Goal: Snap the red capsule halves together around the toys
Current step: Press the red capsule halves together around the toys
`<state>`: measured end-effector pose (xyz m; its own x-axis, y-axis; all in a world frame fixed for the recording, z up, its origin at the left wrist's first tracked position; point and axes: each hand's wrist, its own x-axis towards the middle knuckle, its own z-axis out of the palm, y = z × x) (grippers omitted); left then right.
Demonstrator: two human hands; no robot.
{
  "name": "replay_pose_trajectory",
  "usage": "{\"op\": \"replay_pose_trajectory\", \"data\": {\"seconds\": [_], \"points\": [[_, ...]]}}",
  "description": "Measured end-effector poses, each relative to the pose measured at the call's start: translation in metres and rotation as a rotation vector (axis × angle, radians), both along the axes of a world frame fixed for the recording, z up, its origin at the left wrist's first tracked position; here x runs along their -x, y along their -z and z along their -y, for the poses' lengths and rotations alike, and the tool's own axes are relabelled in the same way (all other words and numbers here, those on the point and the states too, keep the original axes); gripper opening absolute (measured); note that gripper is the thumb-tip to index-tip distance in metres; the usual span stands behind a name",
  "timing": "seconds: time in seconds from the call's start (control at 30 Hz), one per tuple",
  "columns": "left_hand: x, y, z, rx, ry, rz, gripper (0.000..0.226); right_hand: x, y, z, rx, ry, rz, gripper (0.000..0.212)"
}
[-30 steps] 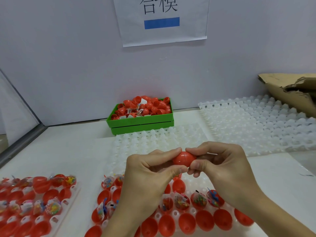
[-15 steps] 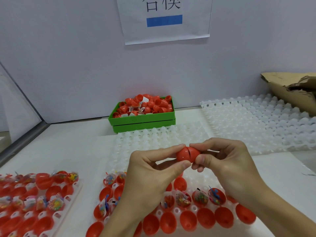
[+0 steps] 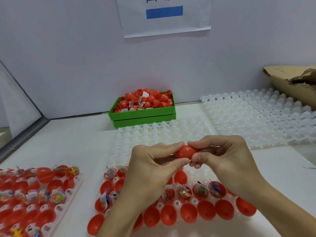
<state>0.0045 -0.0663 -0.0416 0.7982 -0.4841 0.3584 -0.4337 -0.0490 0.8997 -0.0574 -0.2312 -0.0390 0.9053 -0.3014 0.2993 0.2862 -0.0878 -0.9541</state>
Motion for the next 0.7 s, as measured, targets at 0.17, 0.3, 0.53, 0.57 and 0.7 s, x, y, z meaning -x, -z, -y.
{"op": "replay_pose_trajectory", "data": {"seconds": [0.17,0.3,0.53,0.57,0.7], "points": [[-0.0041,0.0011,-0.0025,-0.016,-0.004,-0.005,0.034,0.0001,-0.0006,0.0011,-0.012,0.015,0.009,0.031],[-0.0043,0.0017,-0.0024,-0.037,-0.018,0.03,0.035,-0.0009,0.0014,0.0004,-0.033,0.016,0.028,0.033],[-0.0027,0.0007,-0.0031,-0.063,-0.052,0.081,0.035,-0.0015,0.0035,-0.0016,0.023,0.001,0.053,0.028],[-0.0027,0.0004,-0.0028,-0.052,-0.053,0.065,0.034,-0.0014,0.0031,-0.0013,0.019,-0.004,0.055,0.028],[-0.0016,-0.0016,-0.0017,0.01,-0.038,0.015,0.033,-0.0005,0.0002,-0.0006,0.012,-0.026,0.09,0.028]]}}
